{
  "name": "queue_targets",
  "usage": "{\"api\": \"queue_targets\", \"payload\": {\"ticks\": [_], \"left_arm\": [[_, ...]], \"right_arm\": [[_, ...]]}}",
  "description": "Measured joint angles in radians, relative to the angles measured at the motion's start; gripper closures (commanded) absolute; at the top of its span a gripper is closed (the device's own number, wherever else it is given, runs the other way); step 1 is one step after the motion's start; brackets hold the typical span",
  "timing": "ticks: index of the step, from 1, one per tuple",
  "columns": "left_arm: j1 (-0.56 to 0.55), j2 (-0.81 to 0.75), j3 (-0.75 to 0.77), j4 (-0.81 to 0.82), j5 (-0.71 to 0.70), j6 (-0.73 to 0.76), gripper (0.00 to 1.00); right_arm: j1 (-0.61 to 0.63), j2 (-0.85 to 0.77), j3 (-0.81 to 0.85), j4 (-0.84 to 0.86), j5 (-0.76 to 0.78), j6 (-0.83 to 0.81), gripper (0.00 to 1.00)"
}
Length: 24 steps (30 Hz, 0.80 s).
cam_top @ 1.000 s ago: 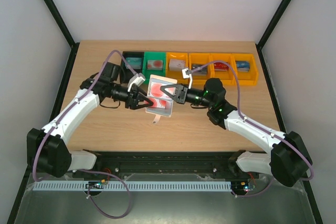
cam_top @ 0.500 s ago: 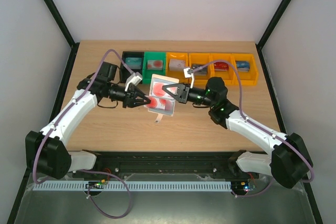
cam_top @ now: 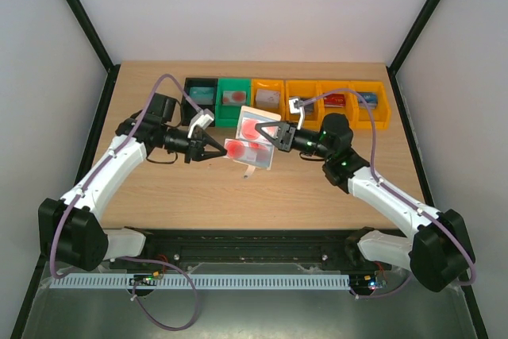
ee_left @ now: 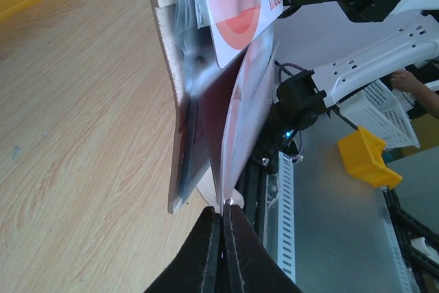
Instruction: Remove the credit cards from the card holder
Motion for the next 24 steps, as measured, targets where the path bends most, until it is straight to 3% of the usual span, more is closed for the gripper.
{"api": "queue_targets", "payload": {"ticks": [11,17,24], "left_arm": [[0.02,-0.001,0.0,-0.014,0.051,0.003,0.98],[-0.021,0.0,0.0,-0.01,0.065,-0.001,0.98],[-0.039,0.01,0.0,0.004,0.07,-0.011,0.85]], "right_arm": [[-0.019,-0.016,-0.007,0.008,-0.028,0.019,0.98],[-0.019,-0.002,-0.026,0.084,-0.071,0.077,0.98],[-0.019,0.016,-0.043,0.144,-0.104,0.126,0.98]]}}
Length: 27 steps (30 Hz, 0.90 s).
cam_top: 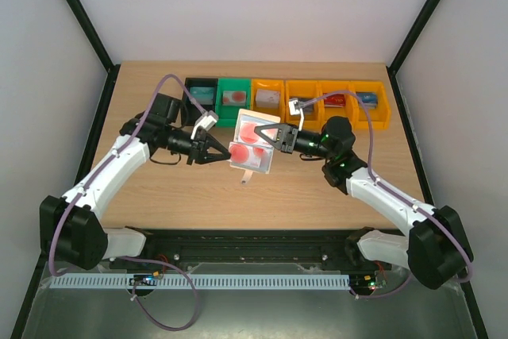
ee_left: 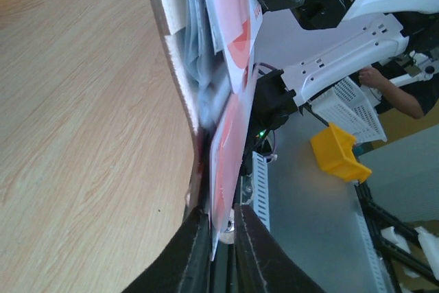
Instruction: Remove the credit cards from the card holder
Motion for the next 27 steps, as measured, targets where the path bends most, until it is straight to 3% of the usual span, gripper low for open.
{"api": "queue_targets", "payload": {"ticks": [4,17,21,25,27], "left_arm": [[0.0,0.002,0.0,0.014,0.006,-0.015,0.79],[-0.003,0.005,0.0,0.031,-0.012,-0.024,0.76],[-0.004,0.006,0.0,0.031,-0.018,-0.027,0.81],[-0.004,0.009,0.0,0.03,-0.026,-0.029,0.97],[-0.004,0.01,0.0,0.025,-0.026,-0.025,0.98]], "right_arm": [[0.008,0.021,-0.007,0.068,-0.019,0.044,0.98],[0.027,0.037,-0.01,0.134,-0.037,0.08,0.98],[0.035,0.043,-0.01,0.141,-0.041,0.089,0.98],[0.037,0.045,-0.01,0.146,-0.042,0.095,0.98],[0.037,0.045,-0.01,0.152,-0.04,0.095,0.98]]}}
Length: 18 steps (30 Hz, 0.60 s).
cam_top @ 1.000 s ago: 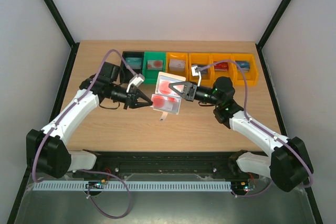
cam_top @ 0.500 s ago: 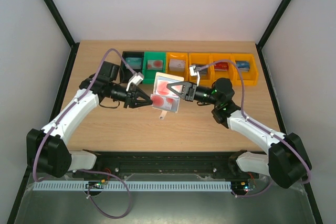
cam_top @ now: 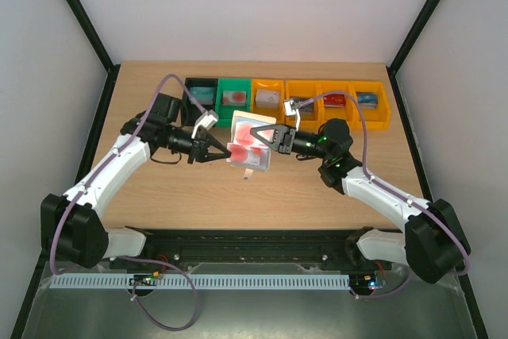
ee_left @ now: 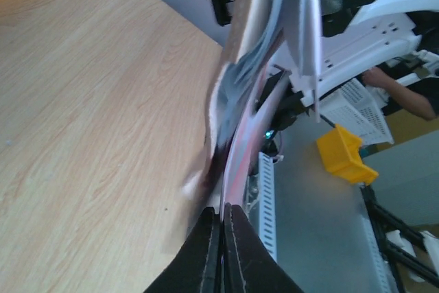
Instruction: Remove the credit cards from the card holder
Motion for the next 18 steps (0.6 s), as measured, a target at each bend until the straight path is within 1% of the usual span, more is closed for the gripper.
{"api": "queue_targets", "payload": {"ticks": [4,8,12,18], "left_arm": [[-0.005,0.0,0.001,-0.015,0.04,0.02,0.98],[0.016,-0.001,0.002,-0.037,0.058,0.042,0.98],[0.06,-0.003,0.0,-0.015,0.033,0.015,0.98],[0.08,-0.005,-0.002,0.021,-0.01,-0.024,0.98]], "right_arm": [[0.001,0.002,0.0,-0.008,0.003,-0.008,0.98],[-0.018,-0.003,0.007,-0.084,0.007,-0.057,0.98],[-0.08,-0.037,0.007,-0.173,0.011,-0.104,0.98],[-0.153,-0.07,0.008,-0.262,0.012,-0.156,0.98]]}}
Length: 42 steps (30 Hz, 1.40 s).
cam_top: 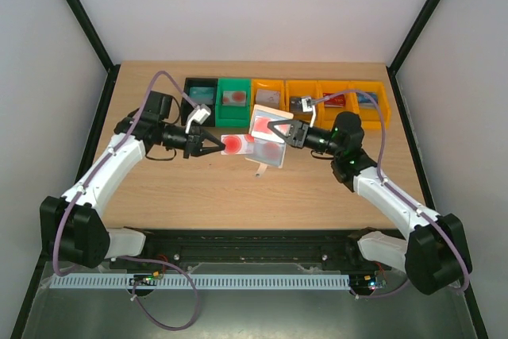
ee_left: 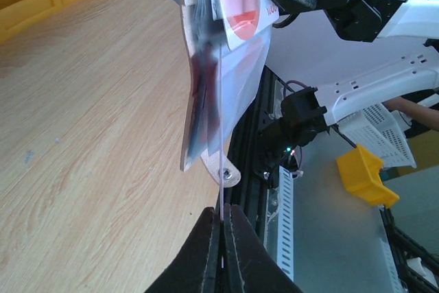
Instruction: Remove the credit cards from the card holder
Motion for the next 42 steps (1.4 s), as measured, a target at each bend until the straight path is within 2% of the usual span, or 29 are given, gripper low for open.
{"api": "queue_targets", "payload": {"ticks": [7,11,15,21,29,35,42], "left_arm": [[0.061,0.003,0.011,0.016,-0.058,-0.048,0.98],[0.084,0.068,0.091,0.036,-0.132,-0.102,0.98],[0.088,0.215,0.233,0.055,-0.273,-0.16,0.98],[0.076,0.521,0.538,0.032,-0.477,-0.208,0.98],[0.036,0.845,0.867,-0.029,-0.599,-0.239,0.98],[0.017,0.972,0.981,-0.047,-0.645,-0.255,0.98],[0.013,1.046,1.022,-0.051,-0.668,-0.258,0.98]], "right_arm": [[-0.099,-0.034,0.0,-0.047,-0.015,-0.011,0.98],[-0.148,-0.033,0.0,-0.054,-0.041,-0.011,0.98],[-0.177,-0.007,0.016,-0.069,-0.072,-0.018,0.98],[-0.187,0.059,0.094,-0.122,-0.098,-0.071,0.98],[-0.194,0.105,0.118,-0.146,-0.125,-0.109,0.98],[-0.198,0.118,0.121,-0.161,-0.137,-0.126,0.98],[-0.199,0.132,0.136,-0.176,-0.138,-0.139,0.98]]}}
